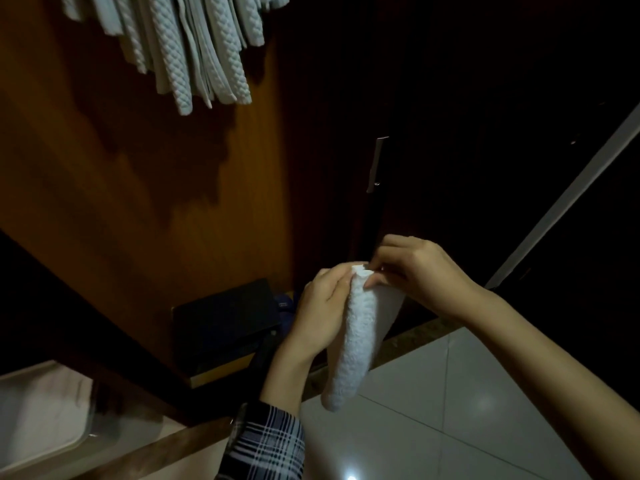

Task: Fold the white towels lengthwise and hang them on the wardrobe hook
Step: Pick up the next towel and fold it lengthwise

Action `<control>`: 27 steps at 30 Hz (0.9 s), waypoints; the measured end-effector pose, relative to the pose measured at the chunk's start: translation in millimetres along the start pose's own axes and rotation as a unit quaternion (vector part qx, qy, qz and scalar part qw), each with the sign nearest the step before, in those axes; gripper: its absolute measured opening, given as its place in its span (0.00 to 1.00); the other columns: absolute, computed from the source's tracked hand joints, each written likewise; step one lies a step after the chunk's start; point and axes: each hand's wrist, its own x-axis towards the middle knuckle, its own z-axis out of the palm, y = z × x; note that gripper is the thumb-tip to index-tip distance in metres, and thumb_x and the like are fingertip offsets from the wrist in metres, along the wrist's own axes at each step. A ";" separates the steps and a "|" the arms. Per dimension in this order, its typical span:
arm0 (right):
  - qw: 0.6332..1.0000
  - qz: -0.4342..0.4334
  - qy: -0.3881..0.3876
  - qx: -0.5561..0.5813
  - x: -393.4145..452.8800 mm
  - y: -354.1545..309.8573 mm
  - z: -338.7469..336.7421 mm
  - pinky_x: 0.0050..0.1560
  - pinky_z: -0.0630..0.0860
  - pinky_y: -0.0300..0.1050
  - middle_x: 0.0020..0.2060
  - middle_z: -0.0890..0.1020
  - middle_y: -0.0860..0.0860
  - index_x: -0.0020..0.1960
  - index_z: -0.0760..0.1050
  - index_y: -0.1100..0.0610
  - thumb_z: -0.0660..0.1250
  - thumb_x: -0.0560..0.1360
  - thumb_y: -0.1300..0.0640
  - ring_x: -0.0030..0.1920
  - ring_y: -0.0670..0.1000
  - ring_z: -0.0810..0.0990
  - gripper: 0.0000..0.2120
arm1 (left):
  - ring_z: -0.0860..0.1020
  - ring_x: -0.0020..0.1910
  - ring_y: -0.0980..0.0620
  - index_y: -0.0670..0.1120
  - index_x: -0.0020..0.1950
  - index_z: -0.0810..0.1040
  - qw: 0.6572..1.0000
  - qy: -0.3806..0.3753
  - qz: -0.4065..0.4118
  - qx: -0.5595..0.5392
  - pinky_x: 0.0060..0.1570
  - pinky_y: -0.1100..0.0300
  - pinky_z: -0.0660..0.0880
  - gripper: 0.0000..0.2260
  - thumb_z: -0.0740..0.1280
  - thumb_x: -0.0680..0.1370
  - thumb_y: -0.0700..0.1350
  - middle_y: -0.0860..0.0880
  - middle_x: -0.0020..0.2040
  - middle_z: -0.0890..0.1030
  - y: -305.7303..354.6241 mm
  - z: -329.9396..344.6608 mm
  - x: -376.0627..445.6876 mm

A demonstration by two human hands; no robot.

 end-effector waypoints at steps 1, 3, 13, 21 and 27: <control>1.000 -0.002 0.005 0.016 1.2 0.5 -1.1 0.36 0.76 0.44 0.42 0.77 0.49 0.46 0.79 0.56 0.70 0.71 0.49 0.39 0.48 0.78 0.11 | 0.76 0.60 0.55 0.52 0.63 0.76 1.000 0.001 0.003 -0.029 0.61 0.55 0.72 0.14 0.56 0.82 0.47 0.49 0.58 0.79 1.6 0.2 0.3; 0.999 -0.005 0.011 0.049 4.7 0.7 -4.0 0.38 0.77 0.45 0.41 0.77 0.50 0.45 0.79 0.58 0.71 0.71 0.52 0.39 0.48 0.78 0.09 | 0.76 0.60 0.56 0.55 0.65 0.74 0.997 -0.008 0.006 -0.082 0.61 0.53 0.72 0.15 0.56 0.81 0.53 0.54 0.58 0.80 6.3 -1.7 -0.7; 0.965 0.009 0.052 0.255 21.4 -4.8 -25.1 0.45 0.75 0.34 0.42 0.78 0.43 0.46 0.74 0.48 0.73 0.71 0.58 0.46 0.41 0.79 0.10 | 0.82 0.51 0.55 0.49 0.54 0.80 0.997 0.005 -0.049 -0.059 0.50 0.57 0.80 0.24 0.79 0.60 0.51 0.51 0.49 0.84 7.8 4.1 6.7; 0.917 0.014 0.117 0.381 48.6 -3.5 -35.0 0.40 0.71 0.30 0.36 0.79 0.39 0.41 0.75 0.48 0.73 0.69 0.59 0.39 0.40 0.78 0.09 | 0.83 0.45 0.59 0.48 0.50 0.79 0.972 -0.082 -0.085 -0.201 0.40 0.68 0.77 0.22 0.81 0.59 0.42 0.57 0.44 0.85 12.3 -0.1 10.6; 0.892 0.052 0.158 0.420 68.4 0.4 -43.1 0.35 0.73 0.31 0.33 0.79 0.43 0.41 0.76 0.50 0.74 0.69 0.59 0.35 0.39 0.77 0.09 | 0.82 0.51 0.55 0.49 0.50 0.81 0.960 -0.106 -0.098 -0.239 0.44 0.66 0.77 0.11 0.72 0.68 0.46 0.54 0.49 0.85 19.9 -6.6 16.5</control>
